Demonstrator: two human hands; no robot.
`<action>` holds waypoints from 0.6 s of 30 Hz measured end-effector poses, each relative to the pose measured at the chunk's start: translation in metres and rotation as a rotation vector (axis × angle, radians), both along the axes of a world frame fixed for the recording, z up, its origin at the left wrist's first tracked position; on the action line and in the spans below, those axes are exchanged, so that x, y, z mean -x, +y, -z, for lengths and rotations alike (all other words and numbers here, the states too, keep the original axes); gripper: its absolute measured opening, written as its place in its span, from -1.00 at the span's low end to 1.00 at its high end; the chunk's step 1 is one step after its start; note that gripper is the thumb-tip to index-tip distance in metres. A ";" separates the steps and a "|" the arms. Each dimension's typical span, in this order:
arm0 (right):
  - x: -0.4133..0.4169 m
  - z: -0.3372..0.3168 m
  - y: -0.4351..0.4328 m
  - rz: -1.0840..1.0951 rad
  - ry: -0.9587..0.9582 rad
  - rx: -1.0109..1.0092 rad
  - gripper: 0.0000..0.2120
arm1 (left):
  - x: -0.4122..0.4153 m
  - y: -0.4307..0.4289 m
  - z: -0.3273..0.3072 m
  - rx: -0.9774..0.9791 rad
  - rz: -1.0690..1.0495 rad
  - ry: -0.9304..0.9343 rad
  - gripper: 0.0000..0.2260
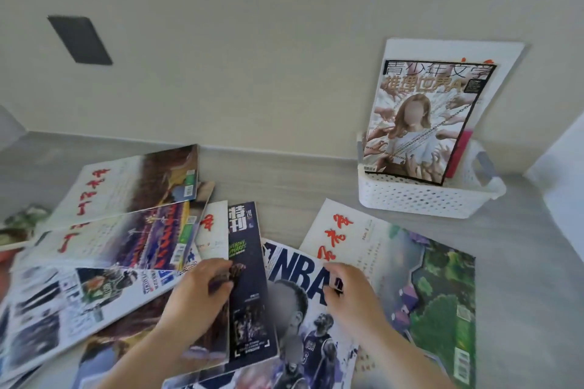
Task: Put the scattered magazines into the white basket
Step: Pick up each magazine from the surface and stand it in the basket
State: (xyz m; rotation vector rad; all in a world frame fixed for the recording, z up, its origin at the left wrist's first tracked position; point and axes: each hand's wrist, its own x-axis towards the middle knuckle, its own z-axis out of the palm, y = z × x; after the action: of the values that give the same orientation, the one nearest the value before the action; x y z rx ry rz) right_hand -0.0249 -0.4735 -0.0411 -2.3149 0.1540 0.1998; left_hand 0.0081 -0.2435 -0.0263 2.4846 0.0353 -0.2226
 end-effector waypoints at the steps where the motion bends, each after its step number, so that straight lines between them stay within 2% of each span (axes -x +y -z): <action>1: 0.003 0.003 0.010 -0.029 0.012 0.003 -0.62 | 0.012 0.009 0.006 -0.122 0.029 0.006 -0.59; 3: 0.005 0.005 0.030 -0.075 0.036 0.011 -0.56 | 0.032 0.022 0.019 -0.347 0.103 0.094 -0.41; 4: 0.005 0.004 0.039 -0.097 0.057 0.021 -0.53 | 0.041 0.025 0.025 -0.397 0.134 0.135 -0.32; 7: -0.001 0.000 0.067 -0.163 0.141 0.012 -0.47 | 0.055 0.026 0.036 -0.417 0.198 0.153 0.14; 8: -0.003 -0.001 0.075 -0.172 0.187 -0.020 -0.45 | 0.055 0.028 0.039 -0.436 0.210 0.151 0.22; 10: -0.007 0.000 0.089 -0.140 0.259 -0.101 -0.44 | 0.052 0.031 0.041 -0.445 0.220 0.136 0.21; 14: -0.017 -0.007 0.095 0.082 0.351 -0.259 -0.56 | 0.052 0.037 0.044 -0.410 0.261 0.123 -0.22; 16: -0.024 -0.010 0.095 0.201 0.363 -0.333 -0.57 | 0.051 0.041 0.045 -0.409 0.295 0.121 -0.25; 18: -0.034 -0.011 0.095 0.180 0.274 -0.215 -0.69 | 0.050 0.049 0.048 -0.404 0.313 0.082 -0.26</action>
State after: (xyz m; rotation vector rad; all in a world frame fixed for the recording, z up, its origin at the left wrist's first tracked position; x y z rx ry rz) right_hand 0.0089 -0.3784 -0.0304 -2.0386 0.4544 0.4211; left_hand -0.0416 -0.1947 -0.0743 2.8736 -0.3048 -0.4915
